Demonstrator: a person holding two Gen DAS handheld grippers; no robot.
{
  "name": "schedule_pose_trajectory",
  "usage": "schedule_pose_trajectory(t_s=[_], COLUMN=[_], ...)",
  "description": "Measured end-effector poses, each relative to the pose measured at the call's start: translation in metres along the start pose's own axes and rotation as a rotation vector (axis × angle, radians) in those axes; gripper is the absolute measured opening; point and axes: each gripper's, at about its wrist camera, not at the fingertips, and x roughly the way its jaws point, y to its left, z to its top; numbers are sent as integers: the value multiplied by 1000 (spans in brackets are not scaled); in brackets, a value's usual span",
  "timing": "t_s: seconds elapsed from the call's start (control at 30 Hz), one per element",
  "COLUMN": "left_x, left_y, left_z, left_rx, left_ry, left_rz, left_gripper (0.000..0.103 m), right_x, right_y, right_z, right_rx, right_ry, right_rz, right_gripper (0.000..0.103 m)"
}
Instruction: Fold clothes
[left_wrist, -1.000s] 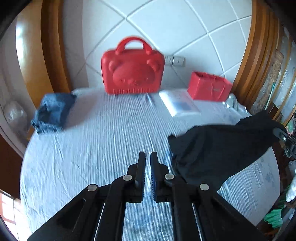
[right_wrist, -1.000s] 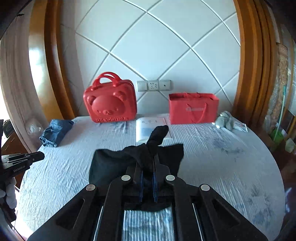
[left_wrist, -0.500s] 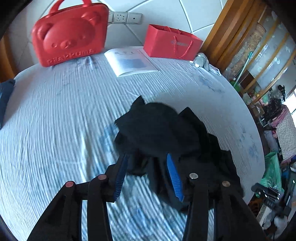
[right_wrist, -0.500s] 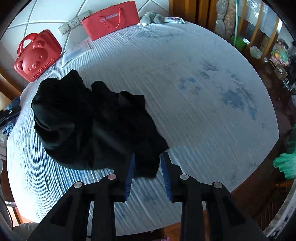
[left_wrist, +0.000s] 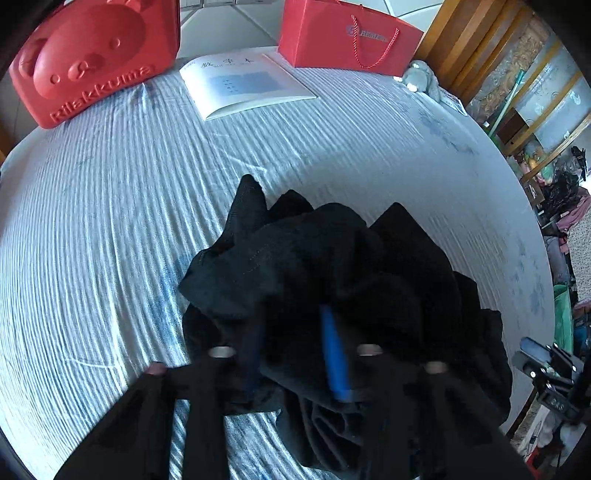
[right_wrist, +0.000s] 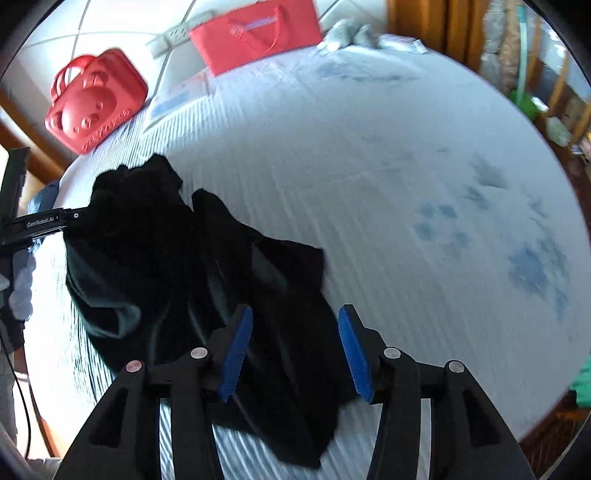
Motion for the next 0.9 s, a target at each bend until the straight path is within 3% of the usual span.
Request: schedule_pose_trajectory(t_s=[0.1, 0.13, 0.2, 0.3, 0.53, 0.63, 0.73, 0.83, 0.9], left_x=[-10, -16, -30, -67, -176, -229, -262, -267, -250], left_y=[4, 7, 13, 26, 56, 72, 89, 95, 94], left_z=[-6, -8, -10, -5, 44, 59, 67, 63, 54], left_rx=[-9, -18, -36, -60, -73, -93, -99, -83, -77], left_ry=[-29, -41, -69, -155, -422, -548, -564, -527, -478], left_rz=[12, 21, 39, 60, 175, 225, 218, 172, 121], left_gripper=[6, 5, 4, 4, 1, 1, 1, 2, 6], right_x=[30, 36, 39, 9, -111, -158, -212, -241, -243], right_y=[6, 9, 20, 32, 49, 63, 65, 66, 58], right_z=[12, 14, 19, 35, 131, 153, 169, 171, 150], right_rx=[-25, -42, -85, -107, -147, -186, -129, -103, -98], right_ry=[37, 49, 68, -9, -386, -540, -663, -713, -696], right_rz=[22, 6, -52, -62, -108, -157, -130, -133, -196], right_gripper=[47, 42, 3, 3, 3, 3, 3, 3, 3])
